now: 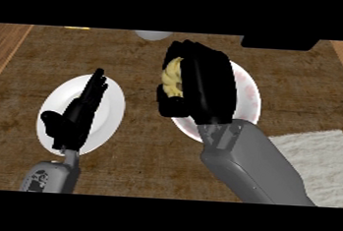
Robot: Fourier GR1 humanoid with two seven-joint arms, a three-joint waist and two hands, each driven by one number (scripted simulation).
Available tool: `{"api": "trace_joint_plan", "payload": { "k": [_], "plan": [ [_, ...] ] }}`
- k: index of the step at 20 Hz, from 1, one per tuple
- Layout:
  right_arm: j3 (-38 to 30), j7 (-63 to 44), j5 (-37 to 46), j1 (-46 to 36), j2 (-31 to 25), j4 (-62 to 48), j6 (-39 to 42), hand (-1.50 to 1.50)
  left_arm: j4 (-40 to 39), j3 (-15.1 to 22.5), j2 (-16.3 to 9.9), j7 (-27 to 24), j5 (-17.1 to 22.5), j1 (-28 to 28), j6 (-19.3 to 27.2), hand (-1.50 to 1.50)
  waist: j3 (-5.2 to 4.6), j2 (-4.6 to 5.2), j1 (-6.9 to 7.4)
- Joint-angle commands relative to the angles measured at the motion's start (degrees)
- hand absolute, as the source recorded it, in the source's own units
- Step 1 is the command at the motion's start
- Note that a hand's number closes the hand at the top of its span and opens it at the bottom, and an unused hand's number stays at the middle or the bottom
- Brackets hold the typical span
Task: Pick the squash from the placemat and place it in the bowl
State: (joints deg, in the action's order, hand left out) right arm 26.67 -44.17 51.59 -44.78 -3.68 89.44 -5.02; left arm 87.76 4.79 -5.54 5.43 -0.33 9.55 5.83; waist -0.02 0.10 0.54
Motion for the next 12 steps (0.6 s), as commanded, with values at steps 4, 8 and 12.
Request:
{"api": "trace_joint_plan", "payload": {
  "k": [4, 8, 12],
  "plan": [
    [-6.2, 12.5, 0.8, 1.9, -2.0, -14.2, -5.7, 1.5, -1.0, -0.1, 0.2, -0.2, -1.3, 0.5, -0.1, 0.0, 0.03, 0.11, -0.08],
    [-10.9, 17.7, 0.2, -0.6, -1.2, -23.7, -8.4, 1.5, -1.0, -1.7, 0.1, -2.5, 0.3, -1.3, -1.2, 0.0, 0.01, 0.16, 0.24],
    [-13.4, 24.0, -6.2, 1.2, -2.3, -27.7, -4.2, 1.5, -1.6, -0.1, 1.1, -2.9, -0.6, -1.3, -1.3, 0.0, 0.03, 0.18, 0.23]
  ]
}}
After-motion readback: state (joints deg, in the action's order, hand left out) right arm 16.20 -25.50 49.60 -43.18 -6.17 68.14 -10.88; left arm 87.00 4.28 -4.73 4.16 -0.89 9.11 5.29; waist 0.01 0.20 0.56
